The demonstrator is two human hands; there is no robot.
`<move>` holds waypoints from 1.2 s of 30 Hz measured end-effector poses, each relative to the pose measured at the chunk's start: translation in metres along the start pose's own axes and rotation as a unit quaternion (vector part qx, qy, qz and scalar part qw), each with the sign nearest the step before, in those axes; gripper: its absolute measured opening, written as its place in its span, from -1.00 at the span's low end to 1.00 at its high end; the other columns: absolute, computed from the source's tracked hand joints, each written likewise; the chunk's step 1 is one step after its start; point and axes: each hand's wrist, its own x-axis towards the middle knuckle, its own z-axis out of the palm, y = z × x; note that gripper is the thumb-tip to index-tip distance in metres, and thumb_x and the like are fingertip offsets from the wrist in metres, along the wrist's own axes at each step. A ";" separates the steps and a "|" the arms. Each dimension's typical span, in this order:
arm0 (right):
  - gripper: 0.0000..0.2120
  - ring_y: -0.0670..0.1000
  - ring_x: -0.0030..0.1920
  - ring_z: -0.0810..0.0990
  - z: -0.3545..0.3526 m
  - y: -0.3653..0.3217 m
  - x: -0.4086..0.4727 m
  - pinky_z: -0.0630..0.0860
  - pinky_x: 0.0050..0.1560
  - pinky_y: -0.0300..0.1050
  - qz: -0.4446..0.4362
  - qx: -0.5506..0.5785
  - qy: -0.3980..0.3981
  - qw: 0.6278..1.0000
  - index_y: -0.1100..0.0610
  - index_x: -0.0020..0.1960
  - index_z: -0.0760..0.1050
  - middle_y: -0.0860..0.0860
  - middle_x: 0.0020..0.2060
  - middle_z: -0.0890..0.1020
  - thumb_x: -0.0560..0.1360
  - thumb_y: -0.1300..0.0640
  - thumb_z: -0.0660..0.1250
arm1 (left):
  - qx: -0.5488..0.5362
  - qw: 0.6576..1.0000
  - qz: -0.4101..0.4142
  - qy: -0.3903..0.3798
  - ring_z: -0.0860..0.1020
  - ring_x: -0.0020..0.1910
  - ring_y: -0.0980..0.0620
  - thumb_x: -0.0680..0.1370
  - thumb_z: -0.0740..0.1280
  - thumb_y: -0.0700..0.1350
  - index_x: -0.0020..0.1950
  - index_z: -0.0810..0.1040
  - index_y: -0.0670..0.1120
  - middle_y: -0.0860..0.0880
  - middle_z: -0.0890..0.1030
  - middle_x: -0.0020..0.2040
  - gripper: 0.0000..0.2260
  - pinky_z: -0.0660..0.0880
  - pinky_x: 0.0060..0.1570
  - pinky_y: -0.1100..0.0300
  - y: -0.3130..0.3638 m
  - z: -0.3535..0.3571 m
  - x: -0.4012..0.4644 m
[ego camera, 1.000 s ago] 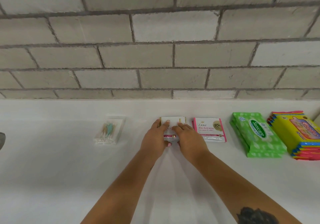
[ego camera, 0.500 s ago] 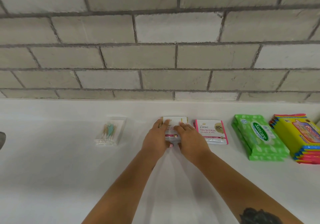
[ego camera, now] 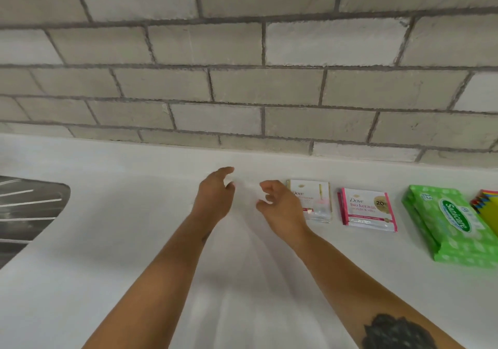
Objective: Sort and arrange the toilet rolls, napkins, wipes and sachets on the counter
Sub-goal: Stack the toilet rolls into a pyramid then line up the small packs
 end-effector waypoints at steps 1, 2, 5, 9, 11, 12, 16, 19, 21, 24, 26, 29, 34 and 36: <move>-0.59 -0.08 0.15 0.51 0.009 -0.003 0.002 0.35 0.05 -0.31 0.020 0.042 -0.018 0.999 0.10 0.29 0.41 -0.04 0.25 0.51 0.46 0.24 0.33 | -0.008 1.000 -0.018 0.008 0.43 0.33 -0.02 0.60 0.20 -0.18 0.40 0.38 -0.08 -0.04 0.45 0.38 -0.65 0.27 0.31 0.25 -0.009 -0.006 0.004; -0.56 -0.10 0.13 0.48 0.018 -0.006 0.004 0.35 0.09 -0.28 0.041 0.080 -0.040 0.995 0.09 0.32 0.39 -0.04 0.30 0.48 0.46 0.25 0.33 | -0.013 0.999 -0.036 0.014 0.44 0.32 -0.04 0.60 0.20 -0.19 0.40 0.38 -0.10 -0.05 0.46 0.37 -0.65 0.27 0.28 0.27 -0.017 -0.011 0.007; -0.44 -0.10 0.15 0.42 0.039 -0.013 0.010 0.38 0.05 -0.24 0.097 0.146 -0.099 0.980 0.03 0.42 0.29 -0.03 0.39 0.37 0.45 0.22 0.33 | -0.016 0.995 -0.101 0.005 0.43 0.33 -0.09 0.60 0.19 -0.19 0.42 0.34 -0.13 -0.11 0.44 0.38 -0.63 0.28 0.27 0.23 -0.039 -0.019 0.015; -0.37 -0.12 -0.06 0.44 0.058 -0.018 0.014 0.41 -0.29 -0.42 0.136 0.191 -0.136 0.962 0.04 0.49 0.16 0.01 0.33 0.38 0.48 0.25 0.30 | -0.004 0.988 -0.148 -0.044 0.38 0.37 -0.13 0.60 0.18 -0.17 0.47 0.24 -0.16 -0.16 0.40 0.40 -0.57 0.28 0.30 0.16 -0.053 -0.016 0.023; -0.39 -0.18 -0.15 0.42 0.065 -0.017 0.017 0.42 -0.32 -0.46 0.141 0.212 -0.142 0.957 0.09 0.48 0.17 0.00 0.24 0.41 0.49 0.30 0.28 | -0.004 0.985 -0.161 -0.065 0.35 0.38 -0.14 0.59 0.18 -0.16 0.48 0.21 -0.17 -0.17 0.38 0.41 -0.55 0.27 0.30 0.15 -0.058 -0.013 0.025; -0.39 -0.18 -0.15 0.44 0.068 -0.017 0.019 0.43 -0.30 -0.45 0.144 0.222 -0.144 0.953 0.10 0.48 0.17 0.00 0.23 0.42 0.49 0.31 0.27 | -0.004 0.984 -0.165 -0.070 0.35 0.38 -0.14 0.59 0.18 -0.16 0.48 0.21 -0.18 -0.17 0.38 0.41 -0.54 0.27 0.30 0.15 -0.059 -0.011 0.026; -0.36 -0.03 0.07 0.52 0.080 -0.016 0.023 0.51 -0.07 -0.30 0.156 0.248 -0.151 0.944 0.12 0.51 0.11 -0.01 0.23 0.41 0.49 0.31 0.26 | 0.005 0.983 -0.170 -0.069 0.38 0.36 -0.16 0.58 0.22 -0.16 0.46 0.24 -0.20 -0.19 0.40 0.39 -0.54 0.30 0.28 0.12 -0.063 -0.009 0.029; -0.36 0.05 0.18 0.52 0.085 -0.013 0.025 0.49 0.17 -0.12 0.157 0.263 -0.145 0.941 0.14 0.50 0.12 0.01 0.21 0.43 0.48 0.32 0.27 | 0.000 0.982 -0.174 -0.069 0.39 0.36 -0.16 0.58 0.23 -0.14 0.45 0.26 -0.22 -0.19 0.41 0.39 -0.54 0.31 0.28 0.11 -0.063 -0.010 0.030; -0.35 0.06 0.21 0.51 0.086 -0.011 0.024 0.47 0.22 -0.09 0.155 0.262 -0.144 0.942 0.13 0.50 0.13 0.02 0.26 0.43 0.47 0.32 0.28 | -0.001 0.982 -0.172 -0.072 0.39 0.36 -0.15 0.58 0.23 -0.14 0.45 0.27 -0.21 -0.18 0.42 0.39 -0.55 0.31 0.28 0.12 -0.062 -0.010 0.028; -0.32 0.07 0.27 0.48 0.084 -0.009 0.018 0.43 0.31 -0.01 0.152 0.246 -0.141 0.947 0.09 0.50 0.14 0.05 0.37 0.39 0.45 0.27 0.31 | -0.006 0.983 -0.165 -0.080 0.37 0.38 -0.13 0.60 0.20 -0.15 0.46 0.27 -0.21 -0.17 0.40 0.41 -0.56 0.29 0.31 0.12 -0.058 -0.008 0.020; -0.31 0.07 0.28 0.46 0.080 -0.008 0.012 0.42 0.31 -0.01 0.152 0.244 -0.140 0.947 0.06 0.50 0.16 0.05 0.39 0.38 0.43 0.26 0.33 | -0.007 0.983 -0.162 -0.085 0.34 0.40 -0.13 0.61 0.19 -0.14 0.47 0.25 -0.21 -0.16 0.37 0.43 -0.56 0.26 0.34 0.12 -0.054 -0.006 0.013; -0.31 0.07 0.28 0.46 0.071 -0.005 0.004 0.44 0.28 -0.07 0.153 0.238 -0.135 0.950 0.07 0.50 0.15 0.05 0.38 0.38 0.44 0.28 0.33 | -0.005 0.984 -0.154 -0.091 0.33 0.41 -0.12 0.61 0.18 -0.13 0.47 0.25 -0.22 -0.17 0.36 0.44 -0.56 0.25 0.35 0.13 -0.046 -0.002 0.003; -0.31 0.05 0.24 0.49 0.053 0.004 -0.006 0.44 0.15 -0.19 0.157 0.252 -0.131 0.946 0.13 0.50 0.13 0.06 0.32 0.43 0.45 0.36 0.31 | 0.001 0.984 -0.145 -0.102 0.40 0.33 -0.16 0.61 0.16 -0.17 0.38 0.34 -0.27 -0.21 0.44 0.36 -0.64 0.31 0.25 0.13 -0.027 0.007 -0.013; -0.33 0.03 0.18 0.52 0.044 0.006 -0.012 0.45 0.15 -0.17 0.151 0.246 -0.128 0.949 0.15 0.50 0.14 0.05 0.27 0.45 0.46 0.36 0.31 | 0.003 0.985 -0.138 -0.107 0.40 0.33 -0.14 0.61 0.16 -0.16 0.38 0.34 -0.26 -0.20 0.44 0.36 -0.64 0.31 0.23 0.15 -0.021 0.011 -0.018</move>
